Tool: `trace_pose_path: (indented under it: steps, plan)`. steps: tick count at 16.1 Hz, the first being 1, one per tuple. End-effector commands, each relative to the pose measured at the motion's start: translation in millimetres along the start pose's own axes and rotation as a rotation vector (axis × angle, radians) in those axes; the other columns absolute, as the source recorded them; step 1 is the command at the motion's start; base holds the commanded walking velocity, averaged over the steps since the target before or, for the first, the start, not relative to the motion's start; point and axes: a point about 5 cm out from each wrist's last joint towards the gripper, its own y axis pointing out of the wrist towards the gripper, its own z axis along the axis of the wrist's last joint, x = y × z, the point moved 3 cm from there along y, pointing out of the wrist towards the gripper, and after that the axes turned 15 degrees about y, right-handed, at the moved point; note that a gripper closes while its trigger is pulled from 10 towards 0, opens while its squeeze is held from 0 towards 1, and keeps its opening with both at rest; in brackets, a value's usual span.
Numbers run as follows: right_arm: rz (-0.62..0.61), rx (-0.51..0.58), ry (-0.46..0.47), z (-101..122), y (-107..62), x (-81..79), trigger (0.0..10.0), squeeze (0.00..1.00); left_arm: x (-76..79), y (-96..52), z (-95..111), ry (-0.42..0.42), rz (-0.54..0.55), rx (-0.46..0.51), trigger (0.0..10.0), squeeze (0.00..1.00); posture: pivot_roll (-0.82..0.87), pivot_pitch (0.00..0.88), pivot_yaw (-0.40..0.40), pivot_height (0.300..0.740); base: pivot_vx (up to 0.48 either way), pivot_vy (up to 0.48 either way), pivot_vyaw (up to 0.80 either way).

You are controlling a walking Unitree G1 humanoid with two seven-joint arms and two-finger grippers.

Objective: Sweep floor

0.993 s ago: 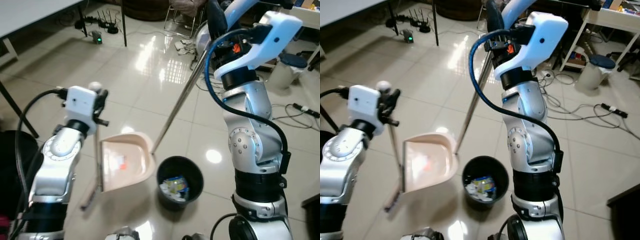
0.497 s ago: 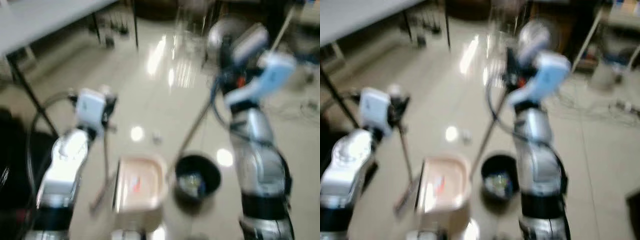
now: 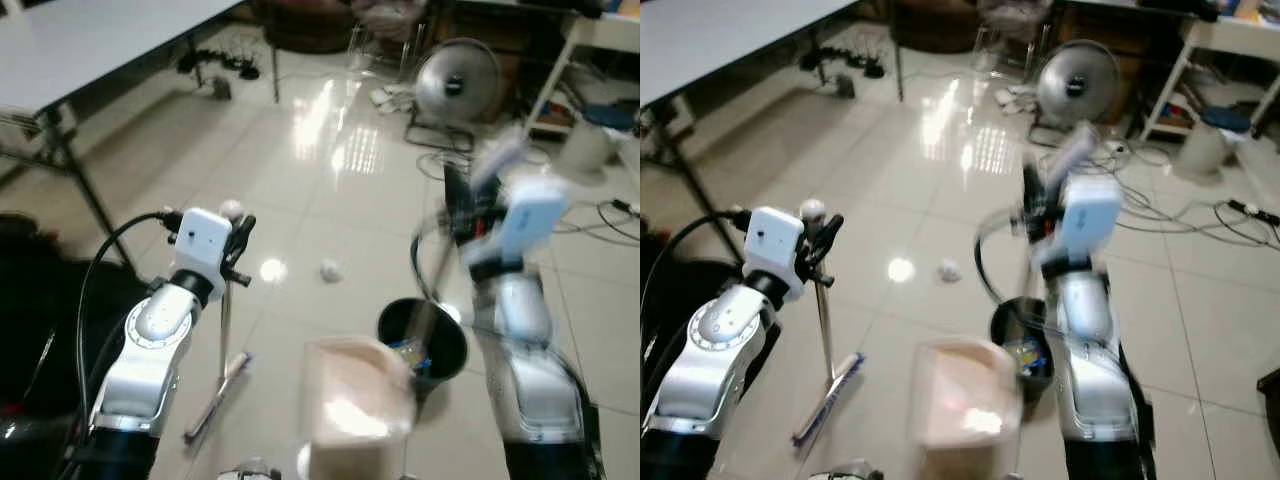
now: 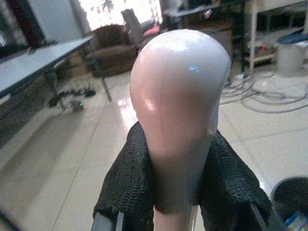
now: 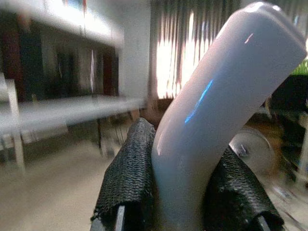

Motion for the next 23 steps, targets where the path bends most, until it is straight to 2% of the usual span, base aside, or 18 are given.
trace_pose_path:
  steps: [1, 3, 4, 6, 8, 9, 12, 14, 17, 21, 23]
  plan:
    - [0.033, 0.060, -0.013, 13.3, 1.0, -7.0, 10.0, 0.00, -3.5, 2.7, 12.7, 0.026, 0.019, 0.048, 10.0, 0.00, 0.04, 0.077, -0.010, 0.740, 0.000, 0.364, 0.00]
    - [-0.005, 0.055, -0.050, 10.4, -9.6, 3.6, 10.0, 0.00, 1.4, 3.0, 13.1, 0.002, 0.018, 0.062, 10.0, 0.00, 0.03, 0.086, -0.004, 0.740, 0.000, 0.182, 0.00]
    - [-0.046, 0.063, -0.054, 11.3, -15.2, 12.9, 10.0, 0.00, 2.8, 2.5, 15.2, 0.006, 0.037, 0.068, 10.0, 0.00, 0.04, 0.086, -0.010, 0.740, 0.000, -0.319, 0.00]
    - [-0.075, 0.063, -0.041, 9.7, -19.3, 19.5, 10.0, 0.00, 6.1, 2.2, 18.3, 0.038, 0.034, 0.080, 10.0, 0.00, 0.06, 0.083, -0.026, 0.740, 0.000, -0.480, 0.00]
    - [-0.109, 0.053, -0.011, 6.0, -20.0, 24.5, 10.0, 0.00, 5.9, 1.0, 17.9, 0.029, 0.039, 0.074, 10.0, 0.00, 0.07, 0.078, -0.034, 0.740, 0.000, -0.480, 0.00]
    - [-0.126, 0.044, 0.006, 3.8, -18.8, 27.2, 10.0, 0.00, 4.7, 0.5, 17.0, -0.012, 0.049, 0.069, 10.0, 0.00, 0.07, 0.080, -0.033, 0.740, 0.000, 0.000, 0.00]
    - [-0.163, 0.014, 0.050, -0.5, -14.7, 31.1, 10.0, 0.00, -2.4, 2.6, 18.2, -0.046, 0.094, 0.070, 10.0, 0.00, 0.06, 0.079, -0.034, 0.740, 0.000, 0.000, 0.00]
    - [-0.135, 0.013, 0.073, 1.3, -11.8, 24.4, 10.0, 0.00, -6.6, 4.8, 19.8, -0.038, 0.123, 0.074, 10.0, 0.00, 0.06, 0.080, -0.039, 0.740, 0.000, 0.000, 0.00]
    - [-0.105, 0.009, 0.118, 1.1, -10.4, 18.5, 10.0, 0.00, -4.9, 3.9, 24.4, -0.050, 0.112, 0.099, 10.0, 0.00, 0.07, 0.078, -0.048, 0.740, 0.000, 0.000, 0.00]
    - [-0.046, 0.002, 0.119, 2.2, -0.9, 6.3, 10.0, 0.00, -5.7, 4.3, 25.7, -0.057, 0.107, 0.100, 10.0, 0.00, 0.08, 0.081, -0.047, 0.740, 0.074, 0.000, 0.20]
    - [-0.054, -0.005, 0.172, 0.8, 0.8, 4.5, 10.0, 0.00, -6.7, 4.6, 26.4, -0.057, 0.105, 0.100, 10.0, 0.00, 0.09, 0.082, -0.057, 0.740, 0.332, 0.000, 0.40]
